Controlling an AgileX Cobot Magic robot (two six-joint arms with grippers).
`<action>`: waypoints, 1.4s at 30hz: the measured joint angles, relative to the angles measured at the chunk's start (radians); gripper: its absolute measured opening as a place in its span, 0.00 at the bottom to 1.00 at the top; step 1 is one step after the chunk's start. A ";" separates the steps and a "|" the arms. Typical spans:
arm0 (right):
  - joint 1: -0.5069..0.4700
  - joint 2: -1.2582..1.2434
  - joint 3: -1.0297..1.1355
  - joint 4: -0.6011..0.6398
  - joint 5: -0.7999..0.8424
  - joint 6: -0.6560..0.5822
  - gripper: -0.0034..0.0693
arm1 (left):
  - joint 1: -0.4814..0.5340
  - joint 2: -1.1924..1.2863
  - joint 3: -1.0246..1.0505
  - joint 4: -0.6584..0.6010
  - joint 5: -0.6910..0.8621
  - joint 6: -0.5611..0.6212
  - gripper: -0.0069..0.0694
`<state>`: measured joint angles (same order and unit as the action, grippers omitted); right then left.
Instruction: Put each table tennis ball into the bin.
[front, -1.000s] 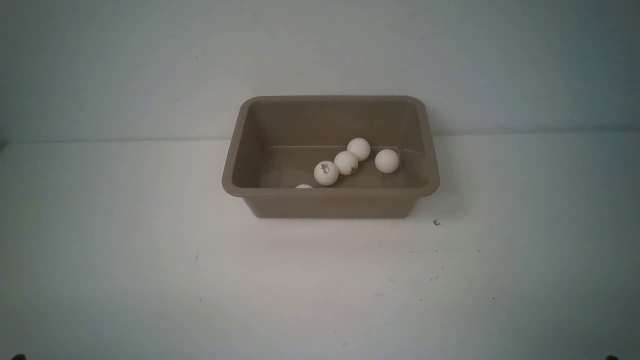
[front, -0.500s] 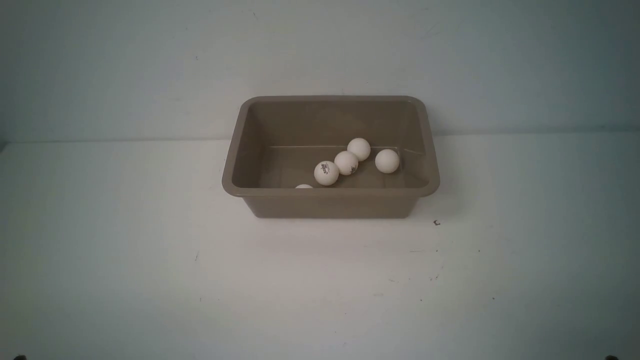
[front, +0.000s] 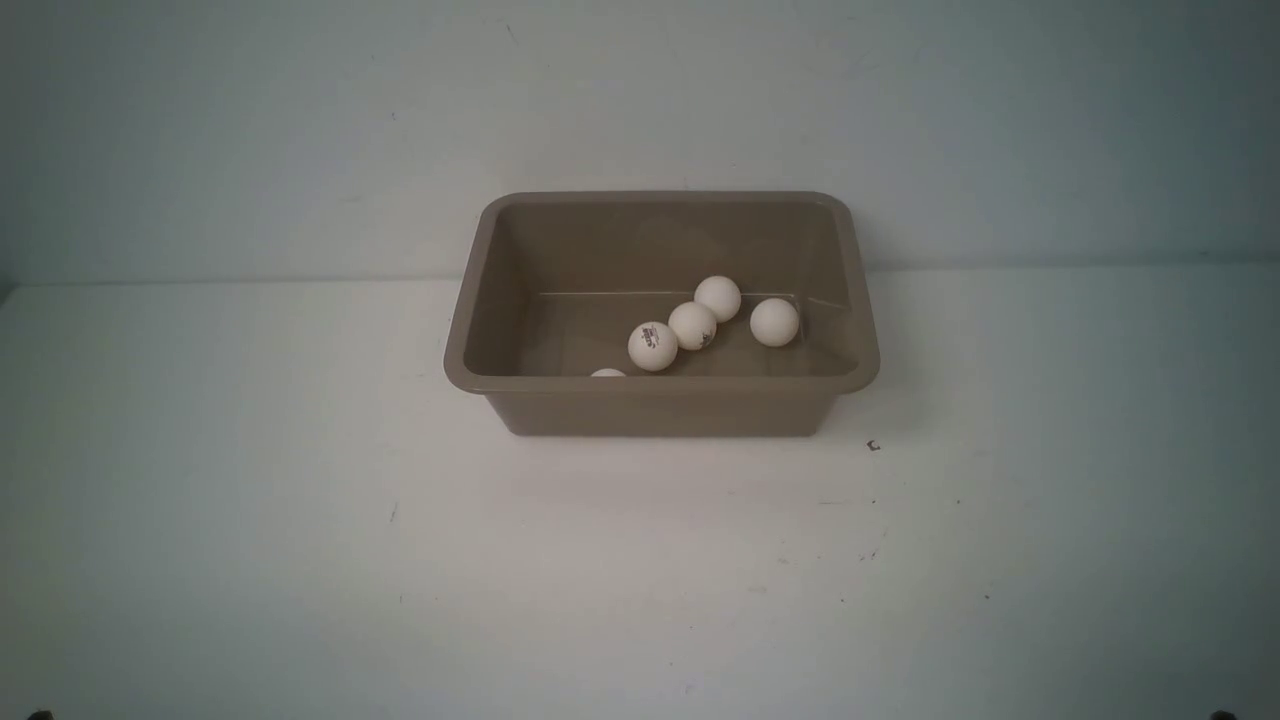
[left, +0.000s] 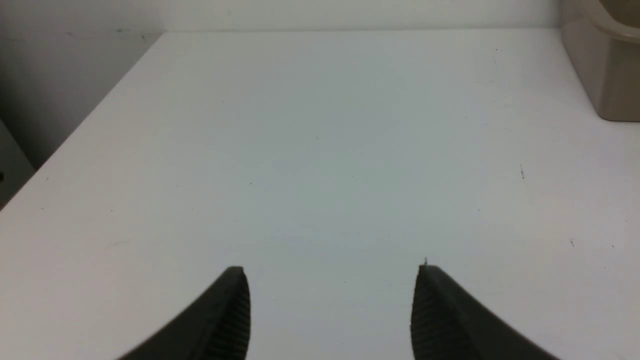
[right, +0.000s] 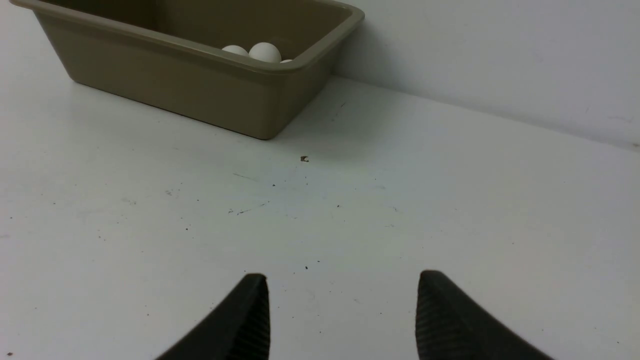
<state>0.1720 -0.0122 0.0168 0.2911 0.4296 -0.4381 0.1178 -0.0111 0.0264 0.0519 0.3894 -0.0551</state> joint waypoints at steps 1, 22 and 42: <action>0.000 0.000 0.000 0.000 0.000 0.000 0.56 | 0.000 0.000 0.000 0.000 0.000 0.000 0.61; -0.044 0.000 0.000 0.000 0.000 0.000 0.56 | 0.000 0.000 0.000 0.000 0.000 0.000 0.61; -0.136 0.000 0.000 0.007 -0.001 0.000 0.56 | 0.000 0.000 0.000 0.000 0.000 0.000 0.61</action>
<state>0.0362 -0.0122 0.0168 0.2986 0.4285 -0.4381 0.1178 -0.0111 0.0264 0.0519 0.3894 -0.0551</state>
